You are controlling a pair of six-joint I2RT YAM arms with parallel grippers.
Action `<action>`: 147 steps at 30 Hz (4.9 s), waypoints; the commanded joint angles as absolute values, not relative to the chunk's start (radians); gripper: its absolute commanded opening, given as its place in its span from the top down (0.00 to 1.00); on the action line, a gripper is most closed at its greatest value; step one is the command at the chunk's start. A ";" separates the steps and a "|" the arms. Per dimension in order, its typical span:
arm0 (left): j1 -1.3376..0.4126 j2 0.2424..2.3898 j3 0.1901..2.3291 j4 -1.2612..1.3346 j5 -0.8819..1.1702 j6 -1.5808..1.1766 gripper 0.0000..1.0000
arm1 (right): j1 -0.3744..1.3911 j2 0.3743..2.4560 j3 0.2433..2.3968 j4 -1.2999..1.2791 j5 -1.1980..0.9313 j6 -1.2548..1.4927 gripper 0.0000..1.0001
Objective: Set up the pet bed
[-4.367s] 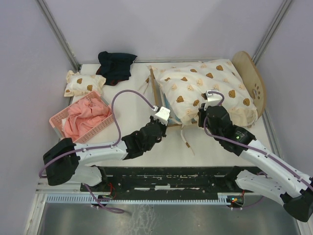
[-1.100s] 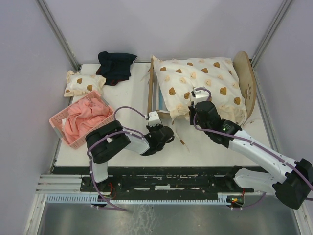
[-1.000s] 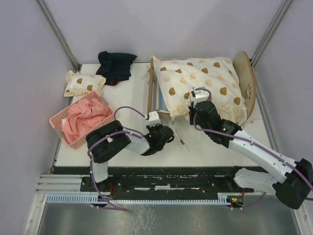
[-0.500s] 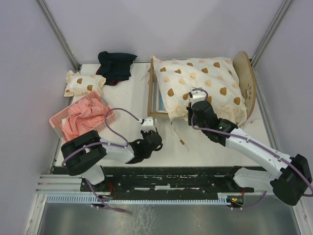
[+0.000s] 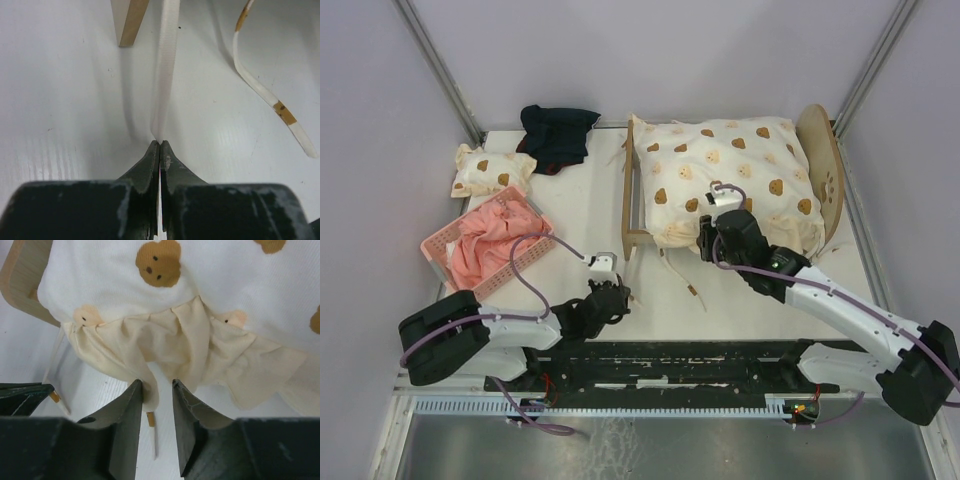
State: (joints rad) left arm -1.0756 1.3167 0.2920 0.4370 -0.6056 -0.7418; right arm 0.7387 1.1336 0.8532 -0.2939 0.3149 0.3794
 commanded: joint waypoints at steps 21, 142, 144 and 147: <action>-1.083 0.989 0.135 0.354 -0.501 -0.754 0.97 | 0.933 1.354 0.661 -0.012 0.398 0.380 0.53; -0.525 1.025 0.201 0.438 0.059 -0.853 0.97 | 1.098 1.895 1.157 -0.410 -0.098 -1.596 0.51; -0.523 1.026 0.200 0.438 0.063 -0.853 0.97 | 1.101 1.908 1.168 -0.430 -0.090 -1.613 0.51; -0.520 1.026 0.199 0.434 0.058 -0.848 0.97 | 1.109 1.912 1.193 -0.477 -0.072 -1.639 0.49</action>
